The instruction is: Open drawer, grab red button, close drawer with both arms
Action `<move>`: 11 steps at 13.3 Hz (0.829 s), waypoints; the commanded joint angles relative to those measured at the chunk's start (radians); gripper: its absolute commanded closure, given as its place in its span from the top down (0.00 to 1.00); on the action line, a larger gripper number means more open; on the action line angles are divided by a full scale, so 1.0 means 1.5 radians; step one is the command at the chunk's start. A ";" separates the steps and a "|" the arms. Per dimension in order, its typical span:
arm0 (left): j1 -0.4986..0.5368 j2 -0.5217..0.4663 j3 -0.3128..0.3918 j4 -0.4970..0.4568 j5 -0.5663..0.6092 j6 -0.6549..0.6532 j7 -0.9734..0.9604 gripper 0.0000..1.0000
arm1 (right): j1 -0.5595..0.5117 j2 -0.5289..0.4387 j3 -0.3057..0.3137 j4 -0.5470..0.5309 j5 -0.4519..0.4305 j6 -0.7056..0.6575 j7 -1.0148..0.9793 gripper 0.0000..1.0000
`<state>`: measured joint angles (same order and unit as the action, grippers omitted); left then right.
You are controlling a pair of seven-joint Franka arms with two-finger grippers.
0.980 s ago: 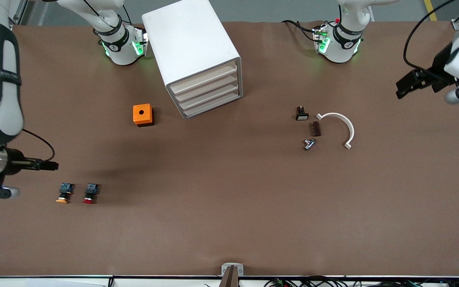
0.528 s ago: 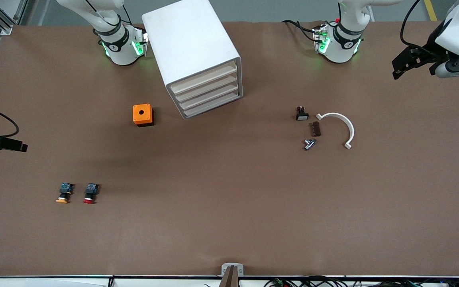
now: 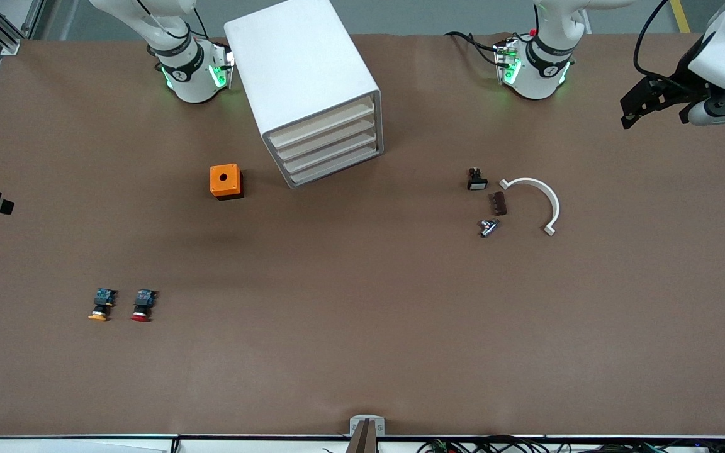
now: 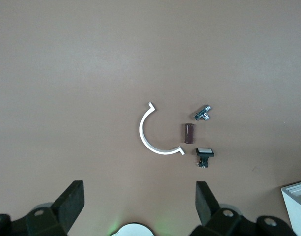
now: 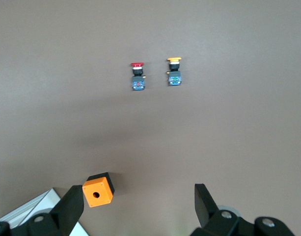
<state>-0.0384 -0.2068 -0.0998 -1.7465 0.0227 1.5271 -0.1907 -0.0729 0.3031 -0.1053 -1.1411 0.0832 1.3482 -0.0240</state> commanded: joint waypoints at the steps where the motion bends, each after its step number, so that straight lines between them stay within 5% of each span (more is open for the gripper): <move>1: 0.001 -0.010 0.004 -0.010 -0.007 0.011 0.014 1.00 | -0.007 -0.044 0.012 -0.030 0.008 -0.018 0.002 1.00; 11: 0.001 0.001 0.006 0.002 -0.006 0.004 0.013 1.00 | 0.082 -0.208 -0.033 -0.212 -0.038 0.011 0.019 1.00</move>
<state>-0.0377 -0.2061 -0.0958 -1.7498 0.0227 1.5314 -0.1907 0.0342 0.0445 -0.1360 -1.3798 0.0314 1.3360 -0.0049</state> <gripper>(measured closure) 0.000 0.000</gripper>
